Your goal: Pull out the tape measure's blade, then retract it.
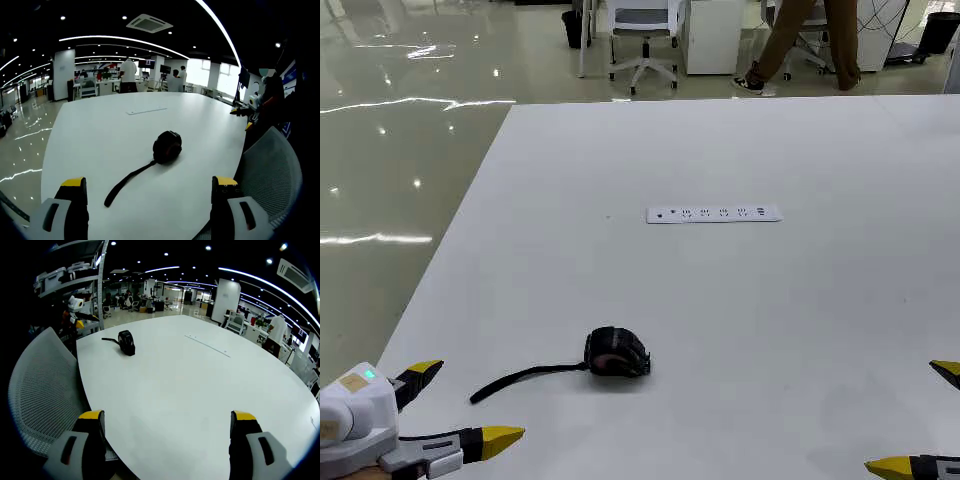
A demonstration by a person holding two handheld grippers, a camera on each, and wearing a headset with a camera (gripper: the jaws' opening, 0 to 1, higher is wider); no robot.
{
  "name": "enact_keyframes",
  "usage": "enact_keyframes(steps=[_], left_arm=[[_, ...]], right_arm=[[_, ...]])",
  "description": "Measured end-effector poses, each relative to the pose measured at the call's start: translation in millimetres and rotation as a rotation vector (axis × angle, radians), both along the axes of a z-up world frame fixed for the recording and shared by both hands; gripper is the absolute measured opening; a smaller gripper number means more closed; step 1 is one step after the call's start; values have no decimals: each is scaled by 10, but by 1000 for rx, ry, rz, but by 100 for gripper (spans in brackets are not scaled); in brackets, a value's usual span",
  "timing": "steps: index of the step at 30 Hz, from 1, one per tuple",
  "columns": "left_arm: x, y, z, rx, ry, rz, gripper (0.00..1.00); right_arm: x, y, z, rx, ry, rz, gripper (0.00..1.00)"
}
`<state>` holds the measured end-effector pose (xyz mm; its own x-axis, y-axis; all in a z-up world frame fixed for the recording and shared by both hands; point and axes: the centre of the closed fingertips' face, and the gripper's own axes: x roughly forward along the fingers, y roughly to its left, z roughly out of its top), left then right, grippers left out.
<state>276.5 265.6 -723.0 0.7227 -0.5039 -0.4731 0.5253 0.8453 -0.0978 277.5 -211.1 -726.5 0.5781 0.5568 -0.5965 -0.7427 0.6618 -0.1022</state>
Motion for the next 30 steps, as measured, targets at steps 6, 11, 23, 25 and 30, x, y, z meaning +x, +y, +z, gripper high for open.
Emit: enact_keyframes(steps=[6, 11, 23, 25, 30], left_arm=[[-41, -44, -2, 1, 9, -7, 100], [-20, -75, 66, 0, -24, -23, 100], [-2, -74, 26, -17, -2, -18, 100], [-19, -82, -2, -14, 17, -18, 100], [-4, -135, 27, -19, 5, -52, 100]], right_arm=[[7, -27, -36, -11, 13, 7, 100], [42, -73, 10, -6, -3, -10, 100], [60, -148, 9, -26, -10, -3, 100], [61, -150, 10, -22, -2, -9, 100], [103, -94, 3, -18, -10, 12, 100]])
